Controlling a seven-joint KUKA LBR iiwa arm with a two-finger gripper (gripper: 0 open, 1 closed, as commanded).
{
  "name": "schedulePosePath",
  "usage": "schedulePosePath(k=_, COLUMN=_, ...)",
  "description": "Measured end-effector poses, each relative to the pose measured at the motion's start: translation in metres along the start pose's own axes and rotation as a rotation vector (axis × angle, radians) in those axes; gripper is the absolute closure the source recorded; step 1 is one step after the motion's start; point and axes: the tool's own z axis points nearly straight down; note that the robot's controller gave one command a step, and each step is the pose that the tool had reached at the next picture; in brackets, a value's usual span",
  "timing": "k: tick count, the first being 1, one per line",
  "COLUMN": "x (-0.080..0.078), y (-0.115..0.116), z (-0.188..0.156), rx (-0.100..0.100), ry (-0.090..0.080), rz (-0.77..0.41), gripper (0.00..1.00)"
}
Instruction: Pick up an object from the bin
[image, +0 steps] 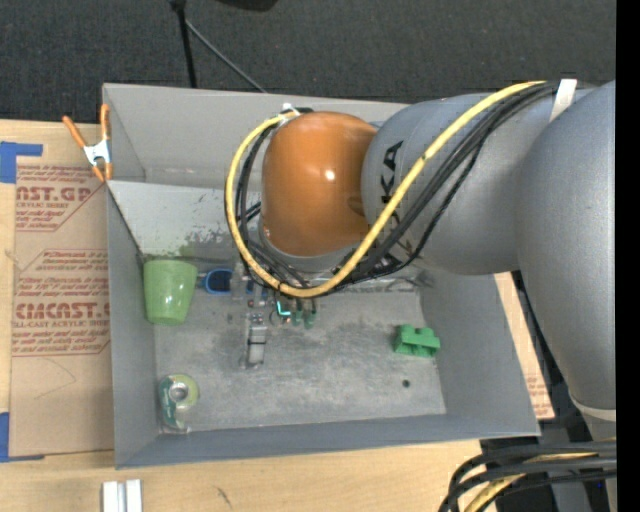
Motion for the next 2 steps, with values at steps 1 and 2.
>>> schedulePosePath(k=1, x=0.03, y=0.029, z=0.124, rx=0.001, ry=-0.001, rz=-0.369, gripper=0.0)
schedulePosePath(k=2, x=0.042, y=0.076, z=0.121, rx=-0.001, ry=-0.009, rz=-0.445, gripper=0.0)
